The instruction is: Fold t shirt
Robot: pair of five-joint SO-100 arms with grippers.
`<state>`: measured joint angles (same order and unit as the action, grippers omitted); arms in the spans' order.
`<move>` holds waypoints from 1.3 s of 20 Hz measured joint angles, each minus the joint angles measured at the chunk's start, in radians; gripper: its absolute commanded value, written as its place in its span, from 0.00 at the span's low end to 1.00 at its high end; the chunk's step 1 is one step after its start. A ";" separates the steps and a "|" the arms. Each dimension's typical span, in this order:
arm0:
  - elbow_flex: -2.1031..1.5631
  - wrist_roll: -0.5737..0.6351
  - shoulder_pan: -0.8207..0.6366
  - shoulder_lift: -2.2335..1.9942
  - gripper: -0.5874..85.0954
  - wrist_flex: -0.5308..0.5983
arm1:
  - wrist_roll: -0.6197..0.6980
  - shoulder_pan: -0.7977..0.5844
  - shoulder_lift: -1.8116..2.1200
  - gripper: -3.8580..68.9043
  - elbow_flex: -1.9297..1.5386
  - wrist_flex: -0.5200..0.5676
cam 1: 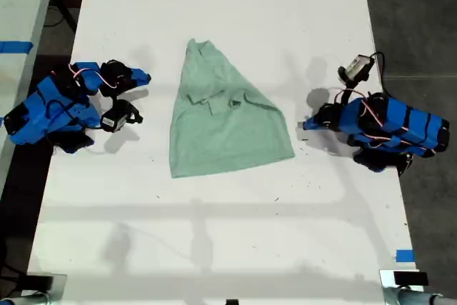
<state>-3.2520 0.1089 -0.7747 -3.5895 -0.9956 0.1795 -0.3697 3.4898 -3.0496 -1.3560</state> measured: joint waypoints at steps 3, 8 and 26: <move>0.000 0.166 -0.089 0.000 0.00 0.006 | 0.077 -0.018 0.000 0.04 0.000 0.000; 0.002 0.232 0.040 0.000 0.00 0.061 | 0.164 -0.057 0.000 0.05 0.000 -0.025; 0.000 0.222 0.015 0.000 0.00 0.061 | 0.146 -0.015 0.000 0.08 0.000 -0.025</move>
<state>-3.2520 0.3313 -0.7593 -3.5895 -0.9342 0.3252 -0.3850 3.4898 -3.0496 -1.3806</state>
